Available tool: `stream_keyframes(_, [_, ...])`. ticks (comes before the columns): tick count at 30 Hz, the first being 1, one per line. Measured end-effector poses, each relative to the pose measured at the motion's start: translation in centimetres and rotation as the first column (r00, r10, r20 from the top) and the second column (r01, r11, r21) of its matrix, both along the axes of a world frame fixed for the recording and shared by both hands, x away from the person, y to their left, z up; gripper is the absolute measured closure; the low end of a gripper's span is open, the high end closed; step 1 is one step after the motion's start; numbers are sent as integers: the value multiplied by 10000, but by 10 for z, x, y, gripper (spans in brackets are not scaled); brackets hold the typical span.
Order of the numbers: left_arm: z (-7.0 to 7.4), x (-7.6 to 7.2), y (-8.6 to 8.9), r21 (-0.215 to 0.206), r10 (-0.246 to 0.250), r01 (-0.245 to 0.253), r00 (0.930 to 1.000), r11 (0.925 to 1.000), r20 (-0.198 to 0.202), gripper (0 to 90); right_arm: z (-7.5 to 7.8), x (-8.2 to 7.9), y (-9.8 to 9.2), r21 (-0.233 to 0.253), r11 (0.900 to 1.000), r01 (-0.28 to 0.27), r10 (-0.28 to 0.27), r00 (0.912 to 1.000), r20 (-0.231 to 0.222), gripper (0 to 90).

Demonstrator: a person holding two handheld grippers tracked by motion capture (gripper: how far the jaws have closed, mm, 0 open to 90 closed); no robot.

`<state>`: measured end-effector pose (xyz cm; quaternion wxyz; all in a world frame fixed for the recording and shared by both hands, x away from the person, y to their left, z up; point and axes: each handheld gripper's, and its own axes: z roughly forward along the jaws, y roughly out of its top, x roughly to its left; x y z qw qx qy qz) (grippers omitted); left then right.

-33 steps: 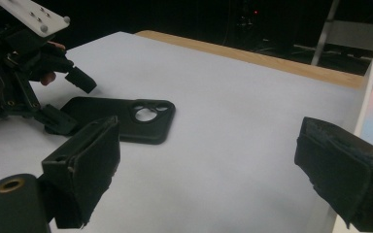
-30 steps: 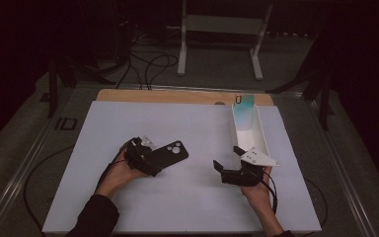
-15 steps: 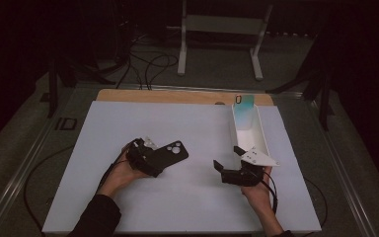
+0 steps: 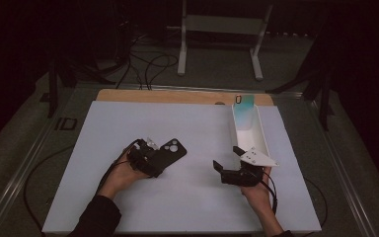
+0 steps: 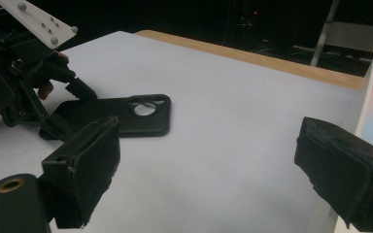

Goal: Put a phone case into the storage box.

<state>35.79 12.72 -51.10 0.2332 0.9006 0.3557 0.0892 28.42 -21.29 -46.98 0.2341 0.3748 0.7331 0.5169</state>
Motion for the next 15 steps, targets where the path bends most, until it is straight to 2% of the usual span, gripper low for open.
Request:
stream_keyframes(5, [0,-3,2,-263,102,-99,9999,9996,124,158,0,0,0,17,10000,-11,11,10000,-26,94])
stream_keyframes(9, [0,-3,5,-602,278,-275,9996,9978,50,159,0,0,0,39,10000,-10,10,10000,-31,94])
stream_keyframes(15, [2,-7,4,-667,303,-285,9992,9974,265,160,0,1,0,42,10000,12,-12,10000,-44,95])
